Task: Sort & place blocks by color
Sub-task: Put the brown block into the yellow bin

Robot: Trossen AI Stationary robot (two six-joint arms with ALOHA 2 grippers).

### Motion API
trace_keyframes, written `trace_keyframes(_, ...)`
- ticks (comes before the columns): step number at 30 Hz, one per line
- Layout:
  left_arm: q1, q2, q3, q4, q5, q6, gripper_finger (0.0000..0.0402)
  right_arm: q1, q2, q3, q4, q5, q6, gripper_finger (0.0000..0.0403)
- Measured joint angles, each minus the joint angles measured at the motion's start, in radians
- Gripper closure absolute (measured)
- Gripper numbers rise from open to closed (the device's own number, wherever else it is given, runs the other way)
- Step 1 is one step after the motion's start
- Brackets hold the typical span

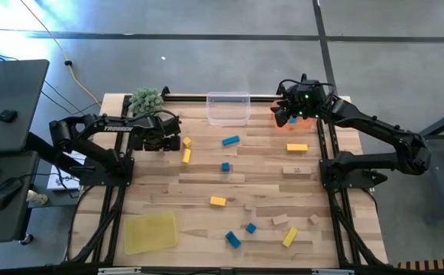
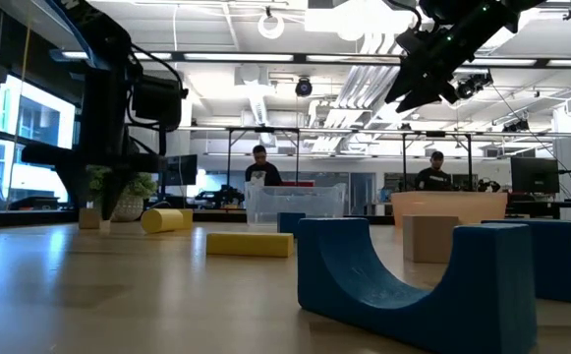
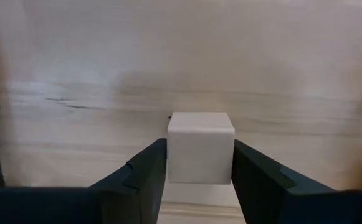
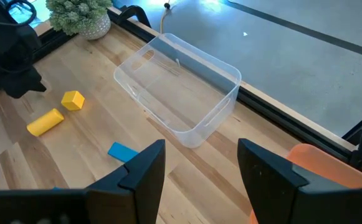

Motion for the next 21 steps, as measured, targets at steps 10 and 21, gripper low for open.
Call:
trace_keyframes(10,-0.002,-0.004,0.001,0.004,0.027,0.121,0.0294,0.0,0.0,0.0,0.001,0.0,0.004,0.0214)
trace_keyframes(21,-0.162,-0.154,0.005,0.001,0.097,0.116,0.0294,0.0,0.0,0.0,0.053,-0.015,-0.019,0.0214)
